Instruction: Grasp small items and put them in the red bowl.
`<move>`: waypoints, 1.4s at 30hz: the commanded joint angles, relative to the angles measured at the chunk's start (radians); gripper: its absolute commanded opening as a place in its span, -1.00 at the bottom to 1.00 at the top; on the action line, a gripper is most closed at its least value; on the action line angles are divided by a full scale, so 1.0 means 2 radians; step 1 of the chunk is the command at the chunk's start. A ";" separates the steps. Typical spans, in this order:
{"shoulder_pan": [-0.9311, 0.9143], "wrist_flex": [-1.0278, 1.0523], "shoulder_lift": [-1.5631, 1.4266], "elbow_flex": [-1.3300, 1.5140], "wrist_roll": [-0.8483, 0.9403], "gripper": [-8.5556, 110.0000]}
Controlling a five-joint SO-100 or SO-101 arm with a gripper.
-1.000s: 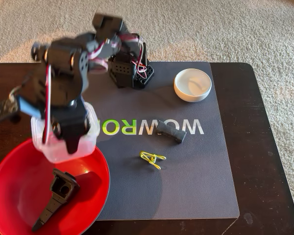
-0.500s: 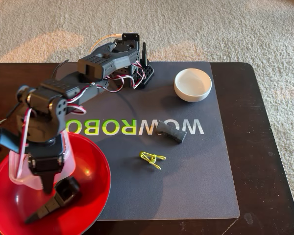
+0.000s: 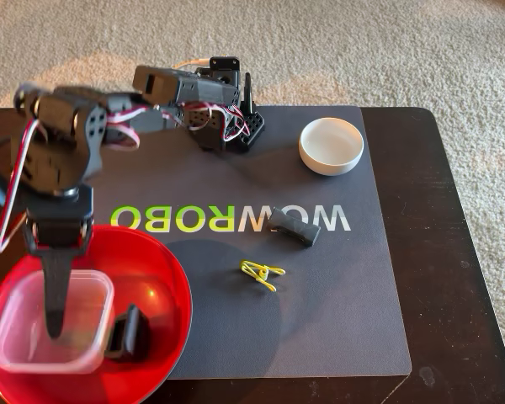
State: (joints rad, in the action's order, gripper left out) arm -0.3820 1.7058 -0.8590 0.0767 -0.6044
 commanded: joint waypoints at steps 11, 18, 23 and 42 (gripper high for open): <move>0.183 -0.015 -0.258 0.584 -0.008 -0.20; 0.202 -0.068 -0.281 0.717 0.028 -0.23; 0.272 -0.124 -0.314 0.798 0.138 -0.25; 0.144 -0.199 -0.192 0.701 0.355 -0.50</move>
State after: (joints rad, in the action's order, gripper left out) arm -0.0767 1.3269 -1.2962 1.5386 0.0874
